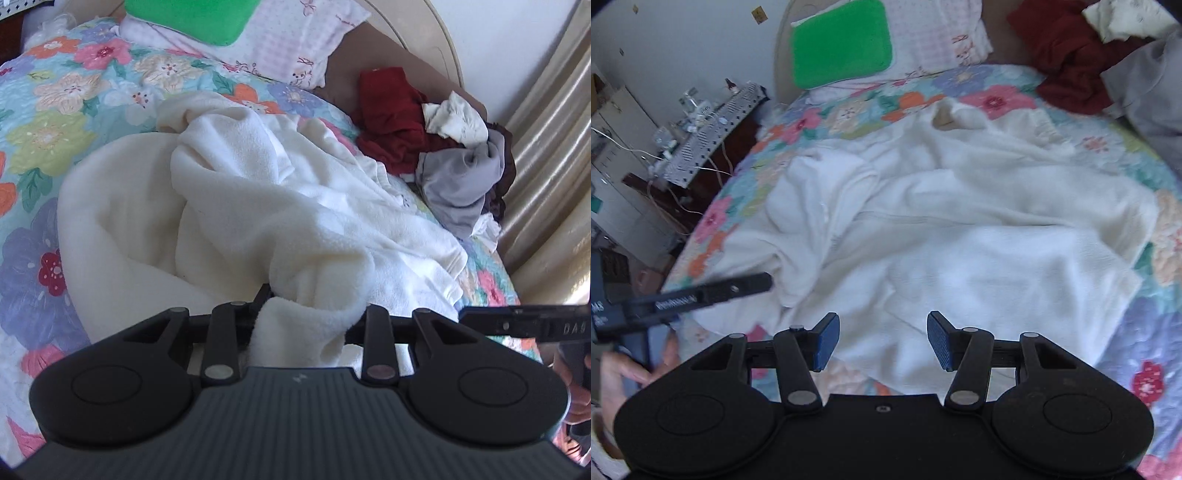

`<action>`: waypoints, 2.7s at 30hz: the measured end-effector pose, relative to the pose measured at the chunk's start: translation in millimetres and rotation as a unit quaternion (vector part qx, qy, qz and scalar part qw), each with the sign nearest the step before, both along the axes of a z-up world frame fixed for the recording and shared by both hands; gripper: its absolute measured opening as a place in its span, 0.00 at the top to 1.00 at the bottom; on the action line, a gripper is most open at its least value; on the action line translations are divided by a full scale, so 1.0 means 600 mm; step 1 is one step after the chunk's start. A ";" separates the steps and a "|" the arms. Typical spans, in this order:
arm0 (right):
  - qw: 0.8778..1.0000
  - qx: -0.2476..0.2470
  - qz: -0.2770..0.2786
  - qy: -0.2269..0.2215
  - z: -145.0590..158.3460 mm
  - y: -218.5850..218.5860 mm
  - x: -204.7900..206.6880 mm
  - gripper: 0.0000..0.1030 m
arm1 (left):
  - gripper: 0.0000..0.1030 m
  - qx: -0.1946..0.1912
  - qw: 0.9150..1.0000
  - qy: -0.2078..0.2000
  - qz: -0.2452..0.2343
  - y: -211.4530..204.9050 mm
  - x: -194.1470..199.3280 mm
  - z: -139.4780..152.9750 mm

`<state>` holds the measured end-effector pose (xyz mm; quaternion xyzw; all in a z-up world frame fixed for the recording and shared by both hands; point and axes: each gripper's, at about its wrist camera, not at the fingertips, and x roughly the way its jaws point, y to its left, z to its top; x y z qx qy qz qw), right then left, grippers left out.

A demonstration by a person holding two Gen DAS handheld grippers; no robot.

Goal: Fold clothes

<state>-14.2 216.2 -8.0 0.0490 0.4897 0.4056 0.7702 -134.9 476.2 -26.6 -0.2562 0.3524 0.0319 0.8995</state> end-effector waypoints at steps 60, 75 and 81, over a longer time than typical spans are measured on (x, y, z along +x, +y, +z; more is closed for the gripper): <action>0.993 0.036 -0.049 -0.099 -0.080 0.059 0.086 0.68 | 0.91 0.029 0.961 -0.064 0.269 0.182 -0.090 0.026; 0.993 0.037 -0.013 -0.110 -0.062 0.034 0.012 0.46 | 0.92 0.216 0.795 -0.188 0.535 0.078 -0.336 0.197; 0.996 -0.014 0.009 -0.083 -0.104 0.051 0.001 0.46 | 0.95 0.124 0.823 -0.015 0.554 0.189 -0.383 0.120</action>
